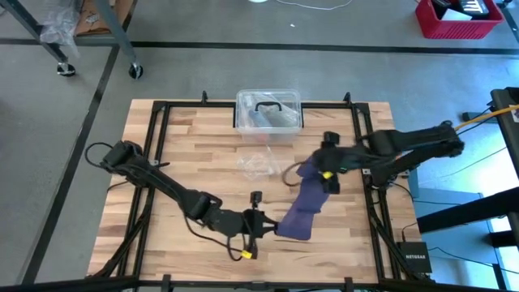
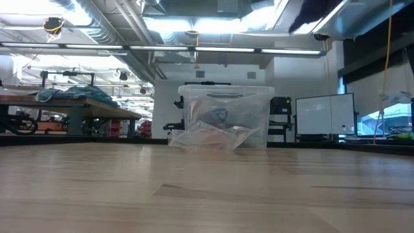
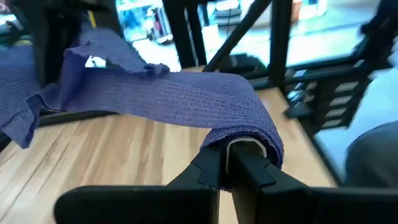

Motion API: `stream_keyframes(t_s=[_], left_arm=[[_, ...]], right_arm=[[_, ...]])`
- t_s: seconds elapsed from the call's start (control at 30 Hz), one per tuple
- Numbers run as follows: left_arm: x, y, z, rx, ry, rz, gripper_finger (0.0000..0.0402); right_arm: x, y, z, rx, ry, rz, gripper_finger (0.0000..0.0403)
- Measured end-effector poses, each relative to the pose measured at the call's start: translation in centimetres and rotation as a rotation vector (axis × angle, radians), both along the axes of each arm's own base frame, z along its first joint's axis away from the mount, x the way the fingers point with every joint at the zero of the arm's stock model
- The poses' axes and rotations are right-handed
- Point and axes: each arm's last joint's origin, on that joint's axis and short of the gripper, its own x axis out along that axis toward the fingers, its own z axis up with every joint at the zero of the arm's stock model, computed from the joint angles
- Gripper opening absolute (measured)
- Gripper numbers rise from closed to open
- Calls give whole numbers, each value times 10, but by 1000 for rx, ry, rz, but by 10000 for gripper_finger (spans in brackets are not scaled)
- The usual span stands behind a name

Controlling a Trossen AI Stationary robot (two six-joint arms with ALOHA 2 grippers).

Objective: Roll bandage
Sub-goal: Roll the blue bandage

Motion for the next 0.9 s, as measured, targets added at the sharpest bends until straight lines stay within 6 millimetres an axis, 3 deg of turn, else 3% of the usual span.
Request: stream_keyframes(t_s=[0.13,0.3,0.47,0.6,0.9], left_arm=[[-14,3,25,-34,-65,23,11],[-20,27,49,40,-135,210,11],[-19,44,63,-51,-162,107,11],[-19,41,57,-100,-96,-43,11],[-25,31,51,-104,-40,-48,11]], right_arm=[[-31,15,3,32,-182,-9,289],[-57,17,-14,53,-185,-8,289],[-61,15,-26,57,-112,-20,289],[-63,13,-35,14,-96,-48,289],[-60,14,-27,-7,-201,12,289]])
